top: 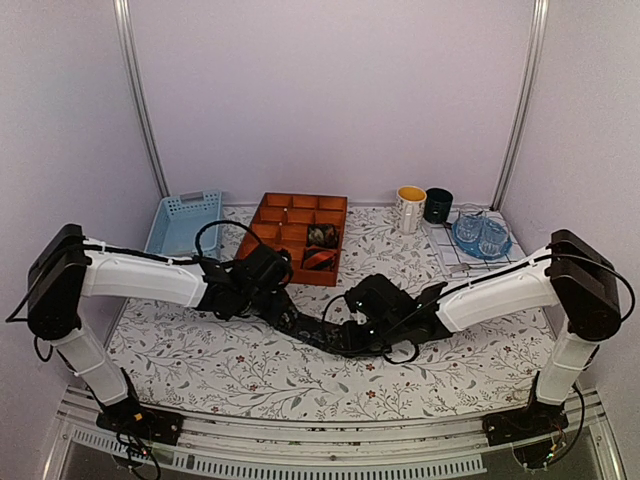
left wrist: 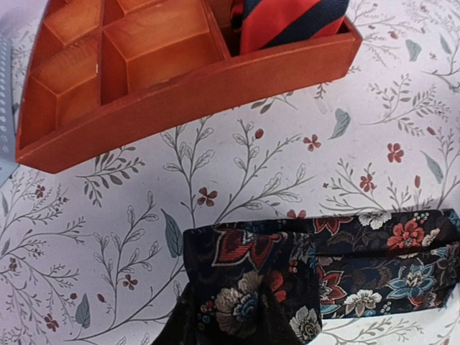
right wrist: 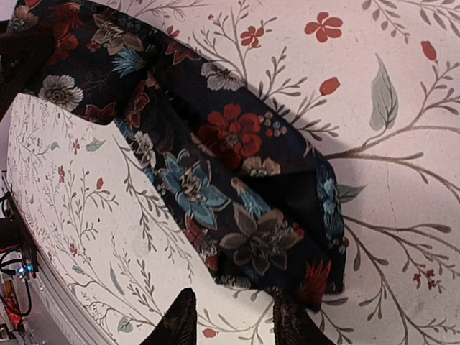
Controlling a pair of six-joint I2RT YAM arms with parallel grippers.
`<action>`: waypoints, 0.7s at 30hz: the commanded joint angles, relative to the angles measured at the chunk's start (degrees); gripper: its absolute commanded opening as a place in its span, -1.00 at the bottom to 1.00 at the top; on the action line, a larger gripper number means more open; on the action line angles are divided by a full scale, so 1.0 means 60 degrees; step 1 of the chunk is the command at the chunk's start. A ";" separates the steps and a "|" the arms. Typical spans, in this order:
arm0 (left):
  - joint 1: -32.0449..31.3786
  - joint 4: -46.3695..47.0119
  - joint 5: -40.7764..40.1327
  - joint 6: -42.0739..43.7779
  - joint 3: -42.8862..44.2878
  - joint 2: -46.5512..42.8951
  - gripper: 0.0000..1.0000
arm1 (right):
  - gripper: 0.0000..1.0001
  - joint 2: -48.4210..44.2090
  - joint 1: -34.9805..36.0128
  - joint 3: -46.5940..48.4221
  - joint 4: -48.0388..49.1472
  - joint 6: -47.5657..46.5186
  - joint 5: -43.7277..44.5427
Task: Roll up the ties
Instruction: Roll the tie at the center of the board.
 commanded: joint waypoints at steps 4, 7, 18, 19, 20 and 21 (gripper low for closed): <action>-0.0612 -0.0860 -0.1923 0.0161 0.0567 0.0555 -0.70 | -0.24 -0.2898 0.0031 -0.0063 -0.0648 -0.0145 0.0303; -0.0826 -0.0908 -0.2158 0.0166 0.0680 0.0647 -0.69 | -0.22 -0.3474 0.0020 -0.0312 -0.0727 -0.0041 0.0857; -0.1722 -0.1207 -0.2485 0.0214 0.1381 0.1314 -0.15 | -0.20 -0.3569 -0.0773 -0.1860 -0.0241 0.0469 0.0920; -0.1765 -0.1227 -0.2469 0.0212 0.1438 0.1358 -0.11 | -0.20 -0.3438 -0.0782 -0.1906 -0.0146 0.0519 0.0861; -0.1814 -0.1242 -0.2456 0.0213 0.1504 0.1393 -0.06 | -0.20 -0.3274 -0.0783 -0.1964 -0.0067 0.0556 0.0813; -0.1861 -0.1245 -0.2434 0.0212 0.1545 0.1423 -0.03 | -0.20 -0.3196 -0.0788 -0.1994 0.0009 0.0590 0.0769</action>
